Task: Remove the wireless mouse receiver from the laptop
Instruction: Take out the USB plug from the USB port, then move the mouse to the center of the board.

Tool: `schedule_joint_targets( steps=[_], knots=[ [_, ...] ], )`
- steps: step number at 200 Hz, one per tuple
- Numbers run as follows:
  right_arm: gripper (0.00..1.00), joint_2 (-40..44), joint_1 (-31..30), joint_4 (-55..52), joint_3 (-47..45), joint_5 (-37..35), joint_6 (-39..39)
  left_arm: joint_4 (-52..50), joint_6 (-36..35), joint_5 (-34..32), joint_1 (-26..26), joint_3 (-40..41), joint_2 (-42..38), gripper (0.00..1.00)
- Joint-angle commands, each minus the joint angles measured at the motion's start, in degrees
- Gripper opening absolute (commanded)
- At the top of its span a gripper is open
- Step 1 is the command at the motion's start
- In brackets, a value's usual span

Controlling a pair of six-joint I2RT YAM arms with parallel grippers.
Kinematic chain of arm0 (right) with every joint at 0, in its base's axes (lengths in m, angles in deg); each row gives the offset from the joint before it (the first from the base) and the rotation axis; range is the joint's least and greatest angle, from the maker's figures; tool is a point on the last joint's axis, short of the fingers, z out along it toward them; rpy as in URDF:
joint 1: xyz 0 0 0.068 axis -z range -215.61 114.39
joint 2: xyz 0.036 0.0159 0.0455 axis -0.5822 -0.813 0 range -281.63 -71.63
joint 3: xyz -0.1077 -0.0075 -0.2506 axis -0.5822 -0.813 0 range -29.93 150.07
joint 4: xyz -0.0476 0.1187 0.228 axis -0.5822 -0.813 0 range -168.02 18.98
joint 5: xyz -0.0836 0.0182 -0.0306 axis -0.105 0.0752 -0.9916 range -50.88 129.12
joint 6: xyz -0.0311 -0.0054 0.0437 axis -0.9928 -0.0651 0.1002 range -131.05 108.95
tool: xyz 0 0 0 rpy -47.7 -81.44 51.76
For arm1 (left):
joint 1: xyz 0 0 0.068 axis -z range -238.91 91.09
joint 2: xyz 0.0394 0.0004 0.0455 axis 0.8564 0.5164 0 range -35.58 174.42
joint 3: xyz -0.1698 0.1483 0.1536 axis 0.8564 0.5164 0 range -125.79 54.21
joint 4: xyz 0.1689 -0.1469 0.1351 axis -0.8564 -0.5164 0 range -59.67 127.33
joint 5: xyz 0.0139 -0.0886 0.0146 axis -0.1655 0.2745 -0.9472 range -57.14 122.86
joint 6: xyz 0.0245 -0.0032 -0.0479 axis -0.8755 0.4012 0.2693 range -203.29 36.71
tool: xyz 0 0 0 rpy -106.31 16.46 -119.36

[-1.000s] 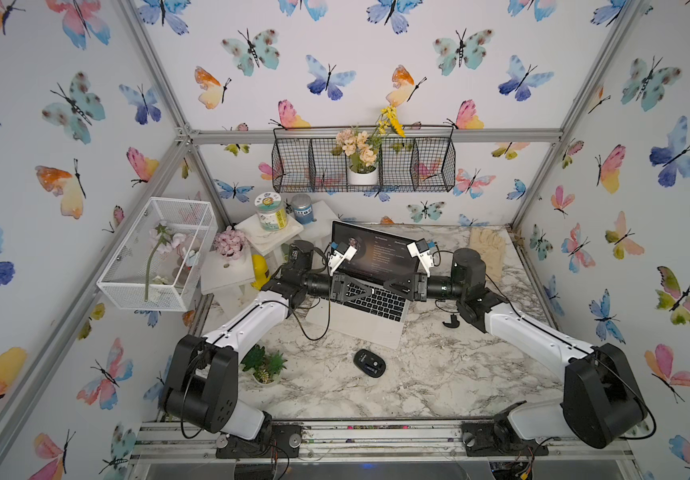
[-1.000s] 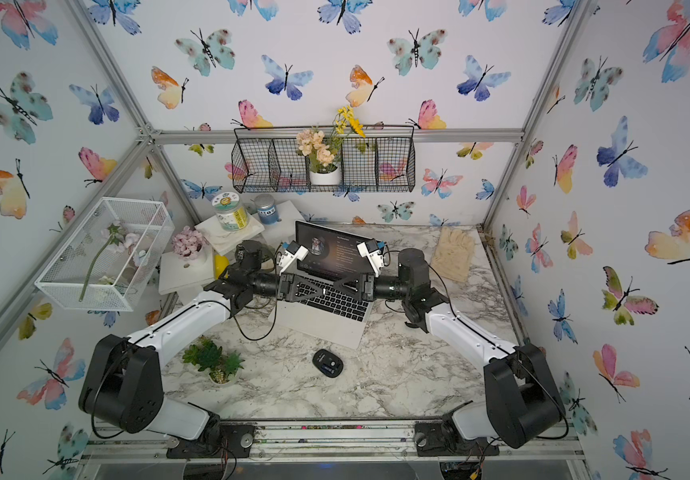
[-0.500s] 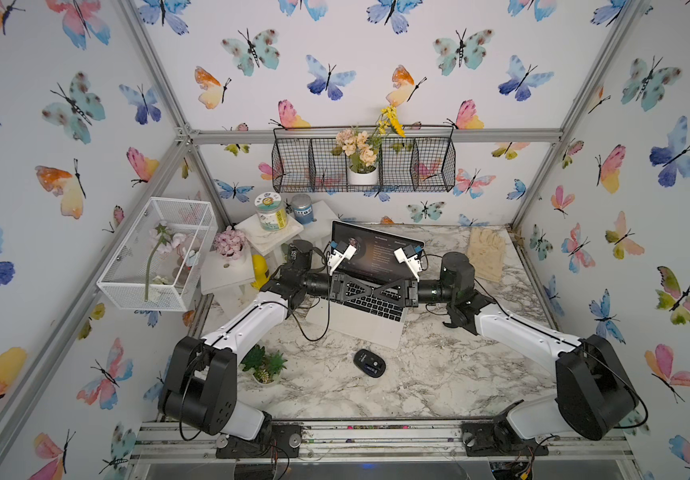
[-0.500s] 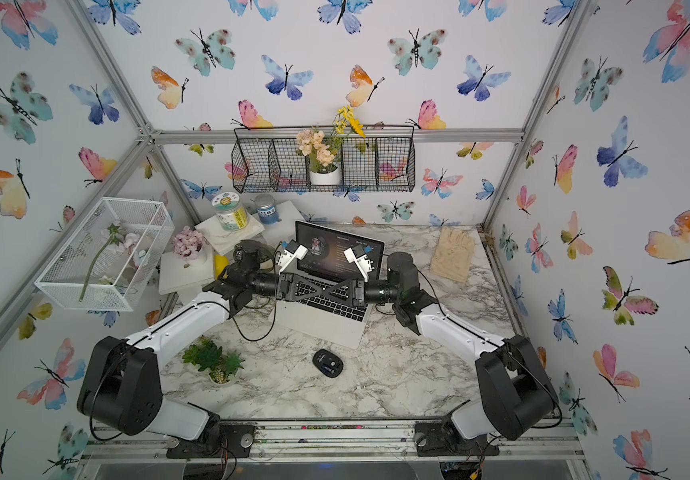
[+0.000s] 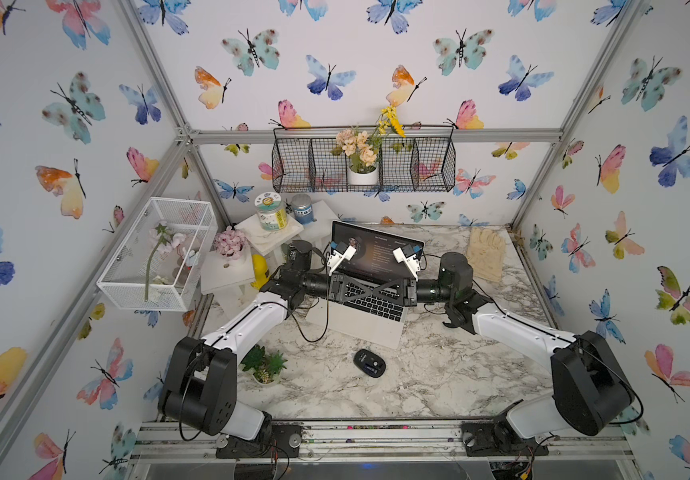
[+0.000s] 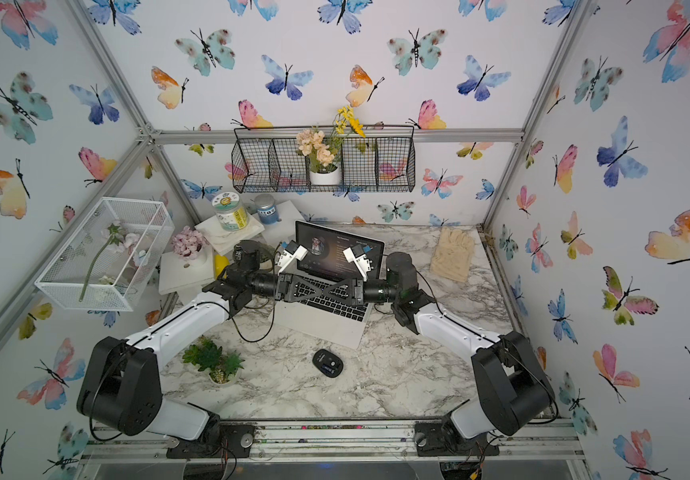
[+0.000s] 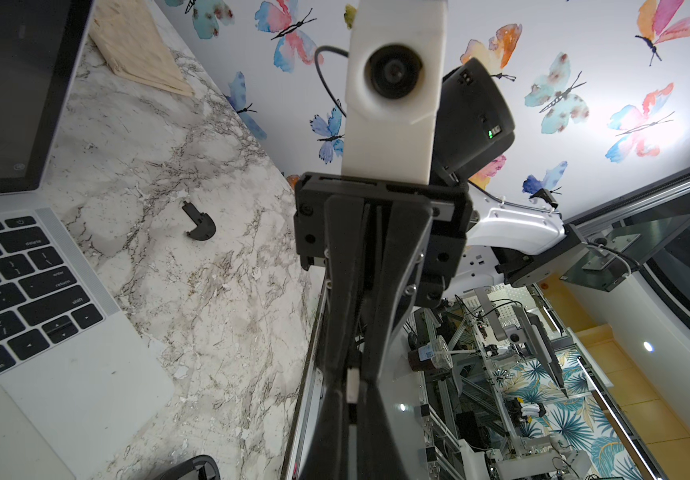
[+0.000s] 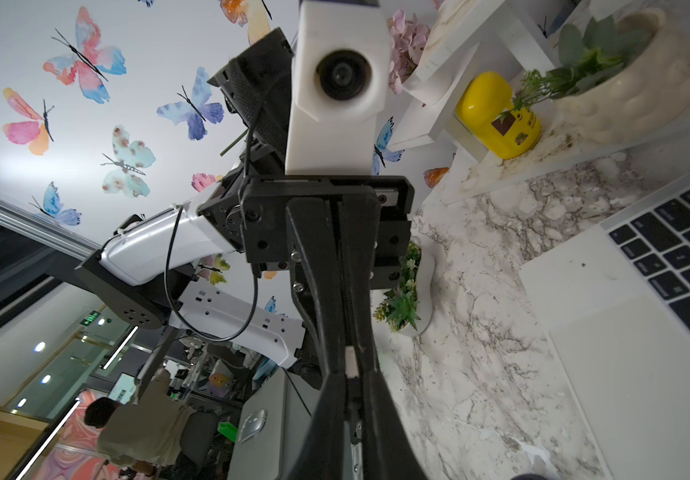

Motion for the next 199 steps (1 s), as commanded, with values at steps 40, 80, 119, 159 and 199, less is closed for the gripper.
schedule_joint_targets(
  steps=[40, 80, 119, 159, 199],
  knots=[
    [0.02, 2.9, -1.0, -3.5, 0.2, -1.7, -4.1, -11.0, -7.2, -4.7, -0.9, -0.6, -1.3, 0.99],
    [0.02, 8.2, -0.7, -23.6, 2.1, -12.7, -16.7, -13.1, -9.4, -14.5, -2.2, 6.0, -7.5, 0.99],
    [0.02, 14.1, -0.7, -34.9, 1.0, -23.4, -24.1, -14.2, -9.8, -16.3, -1.7, 10.0, -8.7, 0.99],
    [0.02, 18.5, -0.7, -40.1, -0.5, -27.2, -28.9, -20.6, -36.7, -32.8, 10.9, 7.8, -15.5, 0.99],
    [0.02, 21.7, -0.7, -41.2, -1.4, -28.7, -30.0, -26.1, -75.1, -39.7, 18.9, 9.5, -18.5, 0.96]
  ],
)
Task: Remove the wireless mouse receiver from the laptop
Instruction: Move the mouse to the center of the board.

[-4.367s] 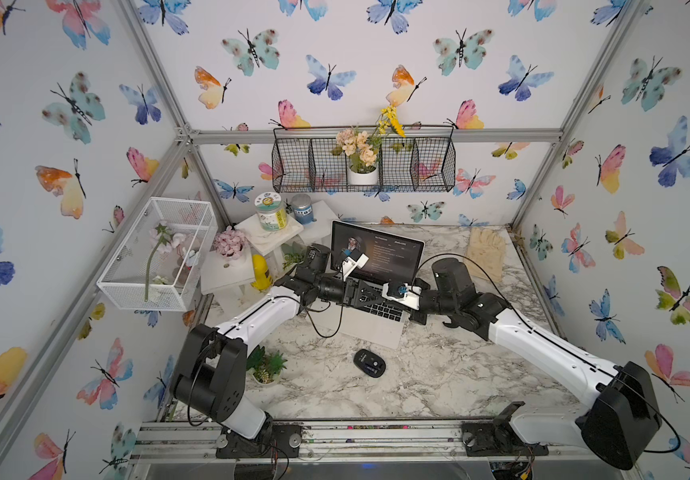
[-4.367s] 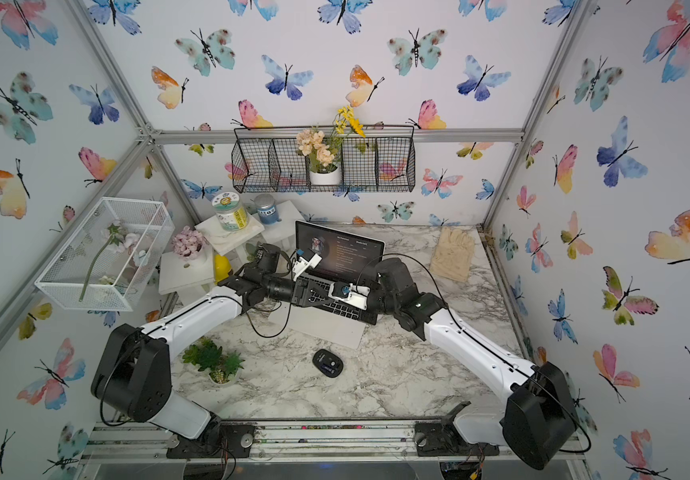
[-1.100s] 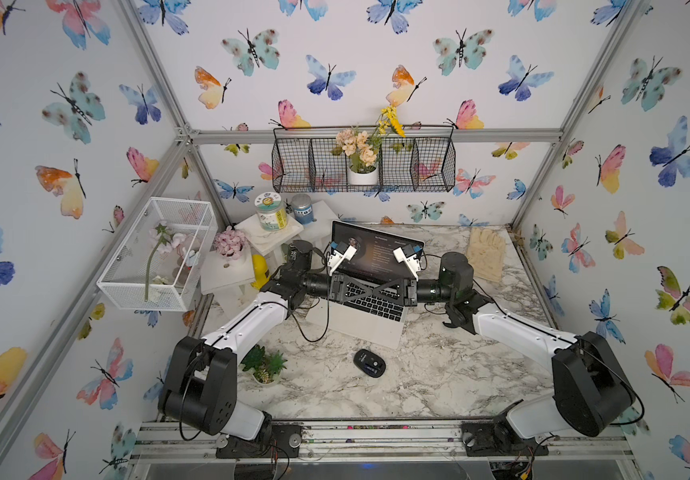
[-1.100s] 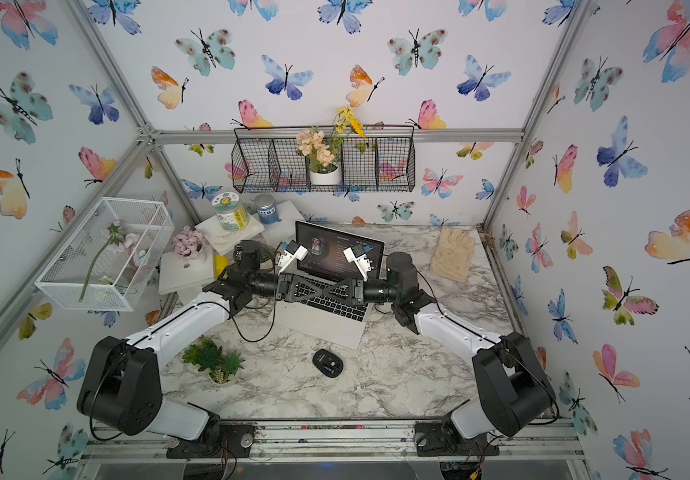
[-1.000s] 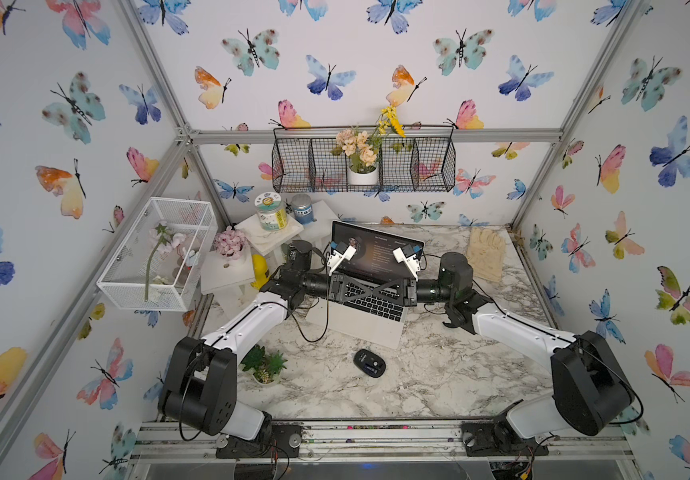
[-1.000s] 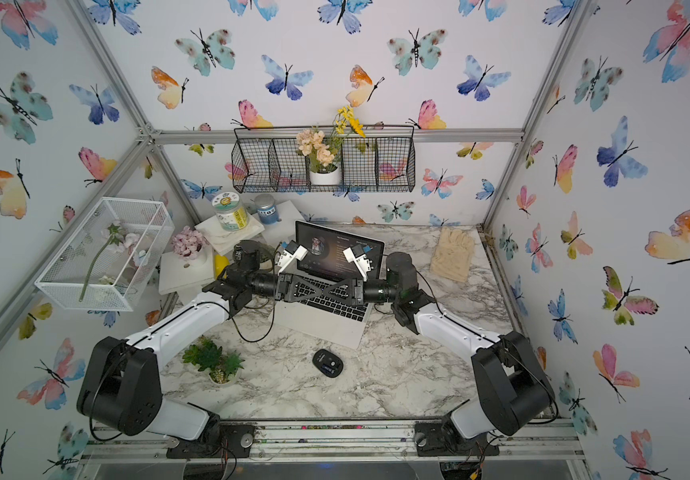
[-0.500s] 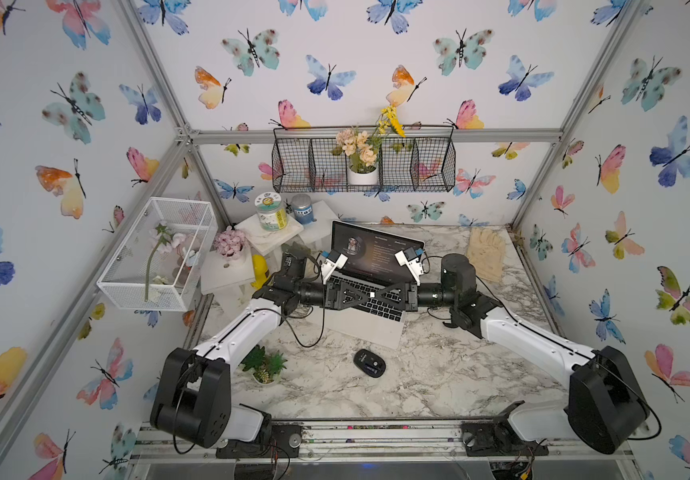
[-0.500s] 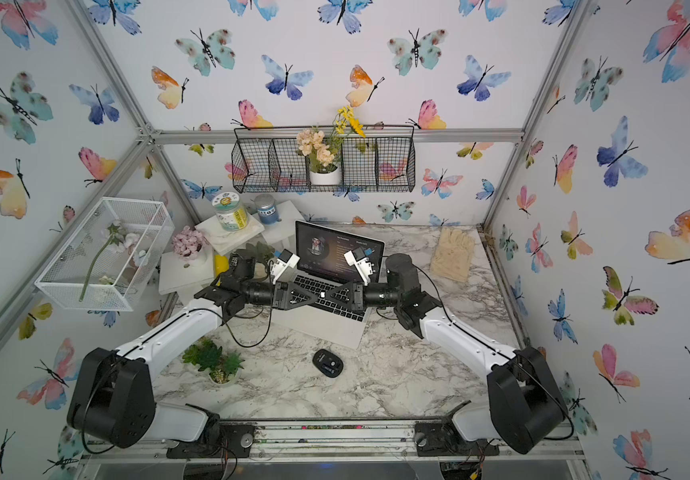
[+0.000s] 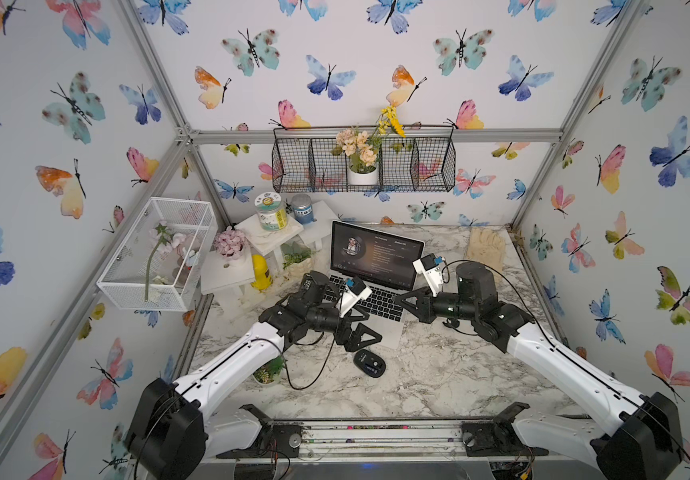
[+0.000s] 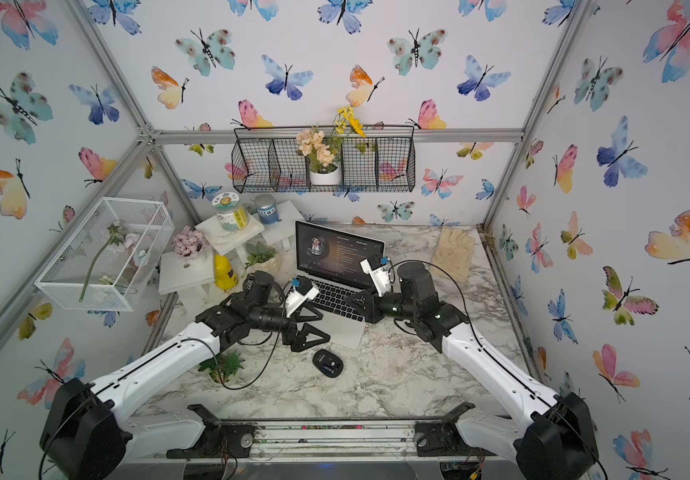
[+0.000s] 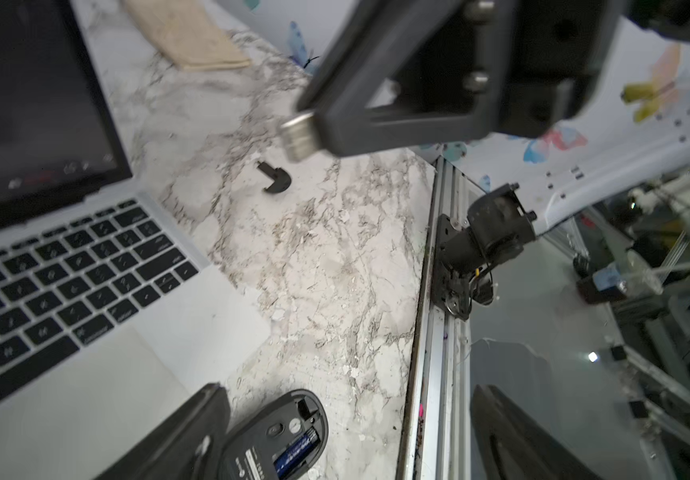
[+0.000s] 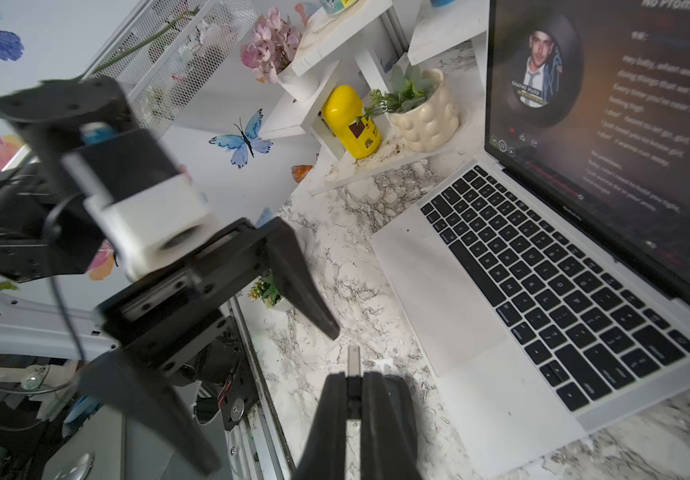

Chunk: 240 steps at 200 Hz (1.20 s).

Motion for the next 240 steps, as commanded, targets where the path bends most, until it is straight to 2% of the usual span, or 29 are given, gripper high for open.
schedule_joint_targets(
  steps=[1, 25, 34, 49, 64, 91, 134, 201, 240],
  knots=[
    [0.02, 1.9, 0.0, -2.9, -0.7, -3.1, -2.7, -5.6, -32.6, -10.6, 2.7, 1.2, -1.4, 0.96],
    [0.02, 2.7, 0.0, -3.3, -0.9, -2.4, -2.7, -8.7, -47.4, -14.5, 2.6, 3.9, 0.1, 0.96],
    [0.02, 3.1, 0.0, -3.2, -1.1, -2.3, -2.7, -8.6, -50.6, -16.3, 2.6, 5.2, 1.4, 0.93],
    [0.02, 3.8, 0.0, -2.7, -1.6, -1.9, -2.3, -5.2, -51.8, -18.8, 2.6, 7.7, 3.6, 0.92],
    [0.02, 4.3, 0.0, -1.3, -2.4, -1.3, -1.3, -1.7, -52.7, -18.2, 2.7, 9.7, 5.6, 0.92],
    [0.02, 4.9, 0.0, -1.5, -3.0, -0.9, -1.3, 1.3, -53.7, -18.3, 3.1, 11.2, 8.8, 0.89],
    [0.02, 5.6, 0.0, -0.3, -5.3, 0.4, -0.6, 6.8, -53.4, -19.4, 3.4, 12.0, 12.3, 0.91],
    [0.02, 6.5, 0.0, -1.3, -6.0, -1.3, -1.4, 0.5, -58.3, -17.9, 4.6, 9.2, 18.3, 0.91],
    [0.02, 5.5, 0.0, 0.0, -6.5, -1.2, -0.7, -0.4, -59.1, -15.8, 5.1, 8.2, 22.3, 0.85]
  ],
)
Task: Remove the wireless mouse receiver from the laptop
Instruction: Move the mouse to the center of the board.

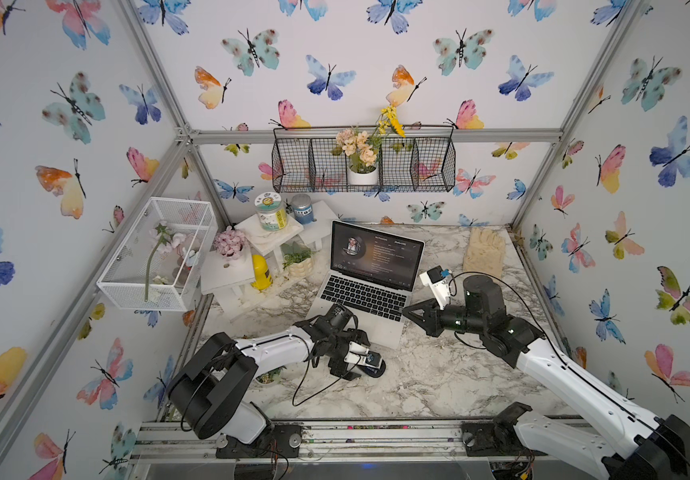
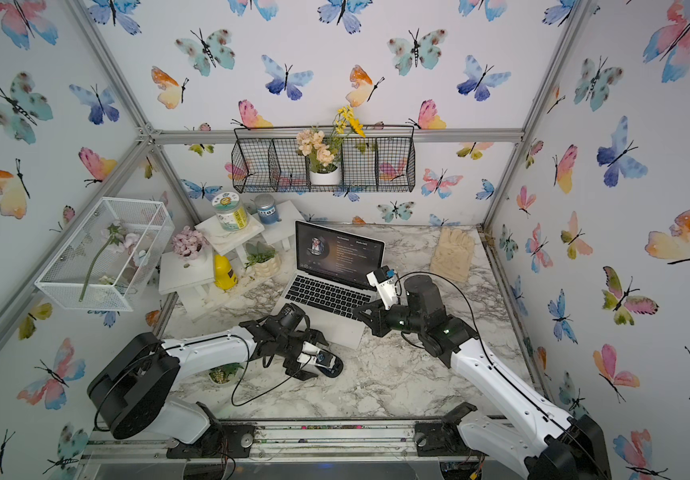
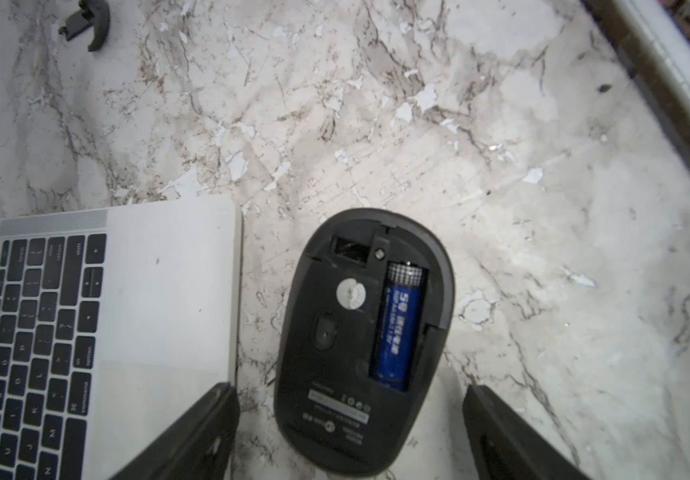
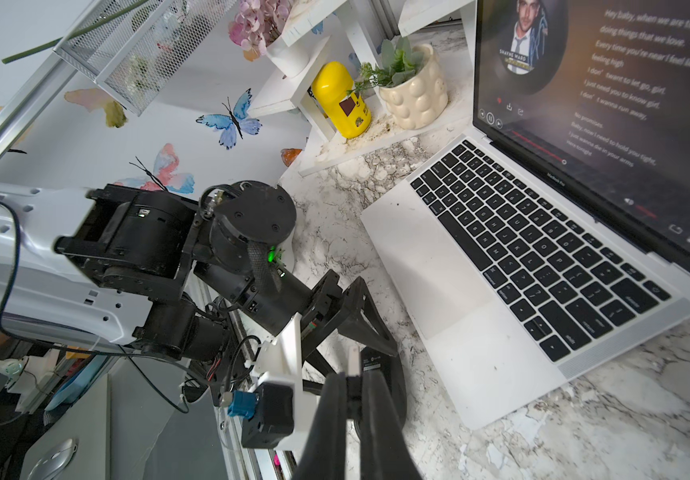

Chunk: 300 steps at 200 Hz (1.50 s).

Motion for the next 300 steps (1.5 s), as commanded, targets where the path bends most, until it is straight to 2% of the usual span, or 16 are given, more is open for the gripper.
schedule_joint_targets(
  steps=[1, 13, 74, 89, 104, 139, 171, 191, 203, 232, 242, 267, 300],
  knots=[
    [0.02, -0.2, 0.0, 1.1, -0.8, -0.3, 0.2, -2.7, -1.7, 2.0, 0.7, -1.2, 3.0, 0.85],
    [0.02, -0.2, 0.0, 1.2, -0.8, -0.3, 0.2, -3.3, -2.1, 1.4, 1.4, -1.9, 4.2, 0.83],
    [0.02, 2.9, 0.0, -2.4, -0.5, -3.6, -0.4, -7.0, 2.9, 2.8, 3.3, -8.1, 8.8, 0.52],
    [0.02, 3.6, 0.1, -4.8, 0.2, -5.6, -0.5, -7.4, 6.0, 3.5, 4.7, -9.3, 10.1, 0.5],
    [0.02, 3.6, 0.1, -8.7, 1.5, -9.4, -0.6, -4.5, 11.7, 4.8, 5.8, -9.1, 10.2, 0.48],
    [0.02, 1.2, 0.1, -19.1, 4.7, -21.3, -0.1, 4.1, 27.8, 1.4, 9.4, -9.1, 11.1, 0.42],
    [0.02, -0.2, 0.2, -19.2, 5.0, -23.0, 0.2, 6.1, 45.6, -4.7, 10.2, -16.2, 16.9, 0.39],
    [0.02, -1.4, 0.2, -18.6, 5.3, -22.9, 0.4, 10.6, 51.9, -6.9, 10.3, -15.8, 18.5, 0.4],
    [0.02, -2.0, 0.3, -18.6, 5.5, -23.2, 0.3, 14.0, 54.4, -8.3, 10.4, -14.2, 18.8, 0.42],
    [0.02, -2.6, 0.4, -18.9, 5.6, -24.3, 0.0, 15.4, 52.9, -8.7, 10.8, -11.9, 18.7, 0.48],
    [0.02, -2.7, 0.3, -19.0, 5.7, -24.3, -0.2, 15.2, 52.3, -9.2, 10.8, -11.4, 18.2, 0.53],
    [0.02, -3.3, 0.5, -18.7, 6.1, -24.3, -0.4, 17.1, 50.9, -9.1, 10.8, -8.7, 16.7, 0.77],
    [0.02, -3.5, 0.8, -18.0, 6.3, -24.2, -0.6, 22.7, 51.0, -9.1, 10.8, -4.4, 15.4, 0.91]
  ],
)
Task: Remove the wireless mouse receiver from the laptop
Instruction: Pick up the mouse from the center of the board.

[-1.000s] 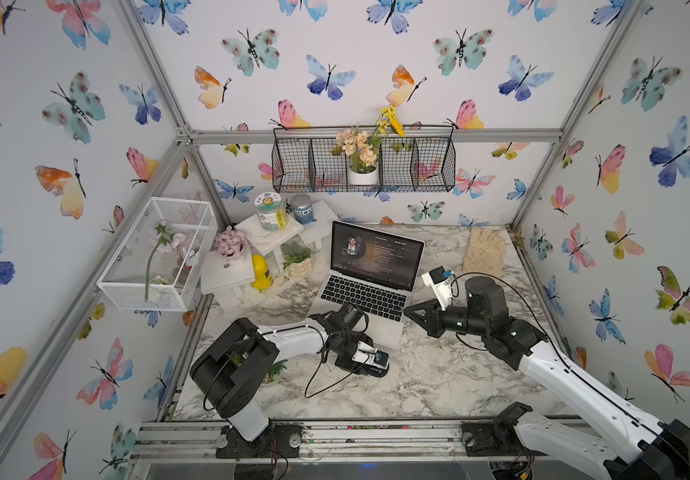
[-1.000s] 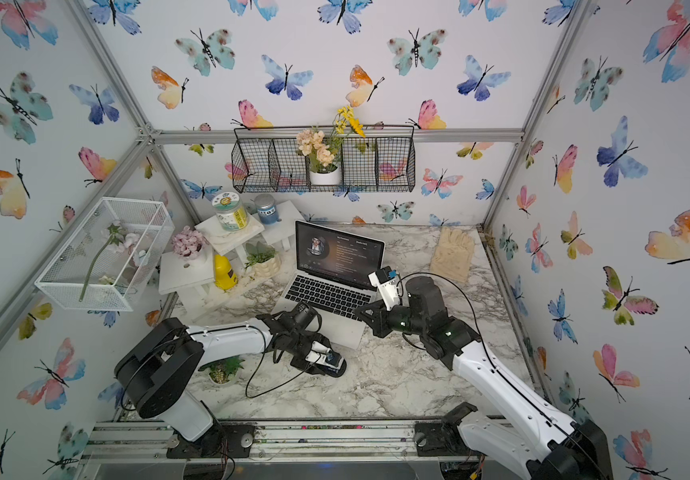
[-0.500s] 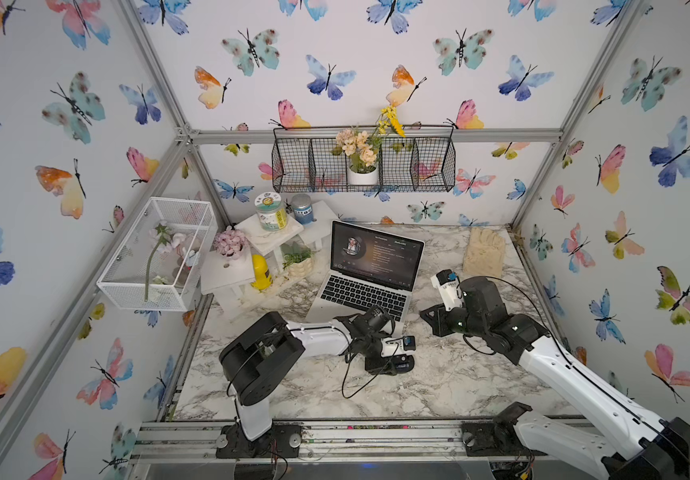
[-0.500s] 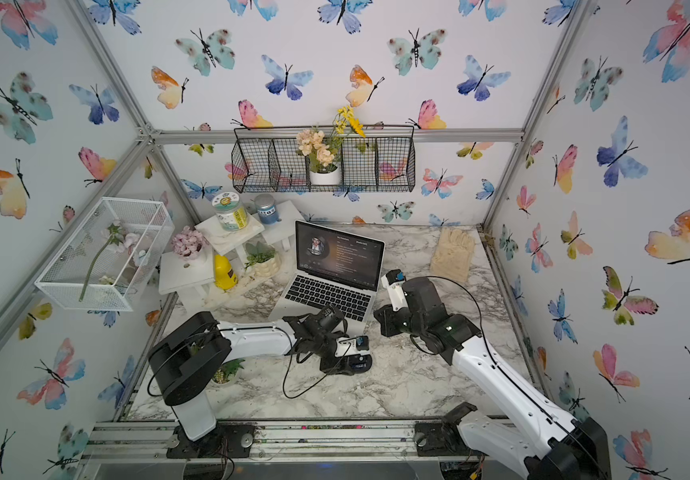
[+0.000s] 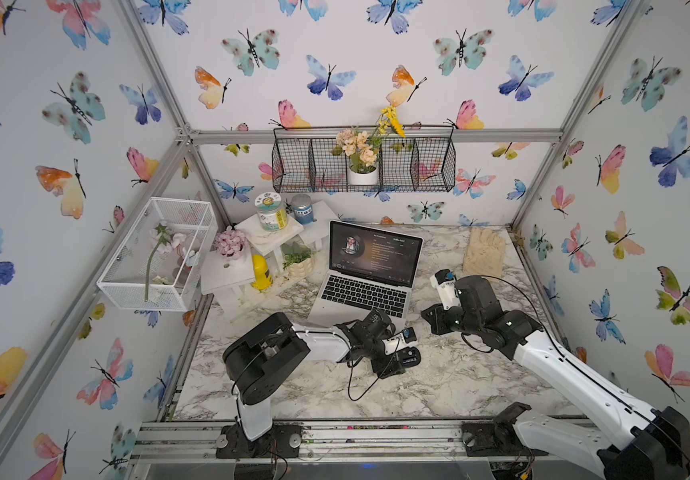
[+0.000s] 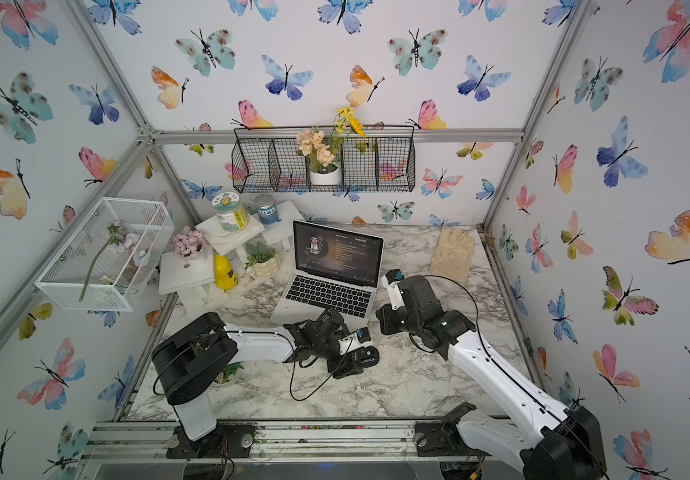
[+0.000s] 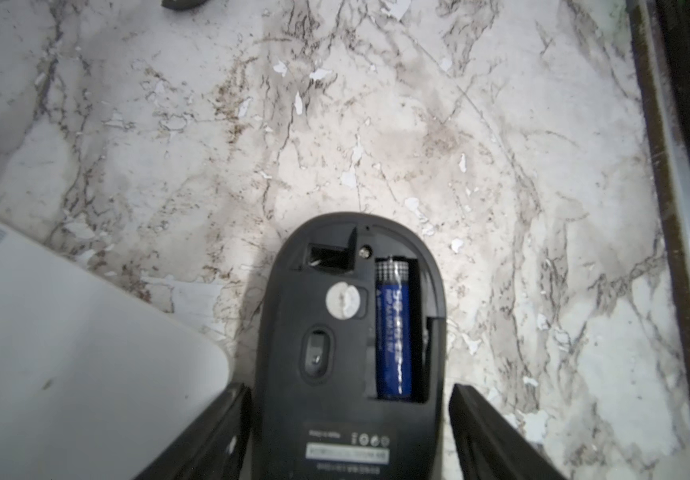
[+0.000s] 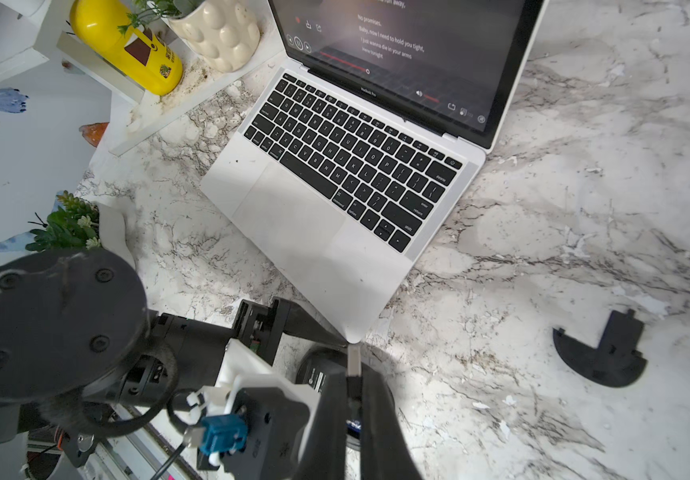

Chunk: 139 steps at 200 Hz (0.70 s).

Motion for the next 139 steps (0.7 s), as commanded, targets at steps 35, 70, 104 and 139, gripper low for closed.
schedule_joint_targets(
  steps=[35, 70, 104, 139],
  knots=[
    [0.02, -0.3, 1.0, 0.7, 0.9, -1.0, -0.6, 15.2, 1.7, -3.7, -0.5, 11.3, -4.2, 0.99],
    [0.02, 0.4, 1.1, 2.1, 0.4, -0.5, -0.2, 28.3, 1.2, -2.0, -0.6, 18.5, -6.1, 0.99],
    [0.02, 0.5, 1.0, 3.1, 0.3, -0.8, -0.1, 37.6, 0.5, -0.4, -0.6, 22.1, -3.3, 0.99],
    [0.02, 1.5, 1.0, 4.5, -1.2, 0.1, 0.2, 48.7, 0.1, 0.6, -1.2, 25.1, 1.0, 0.99]
  ],
)
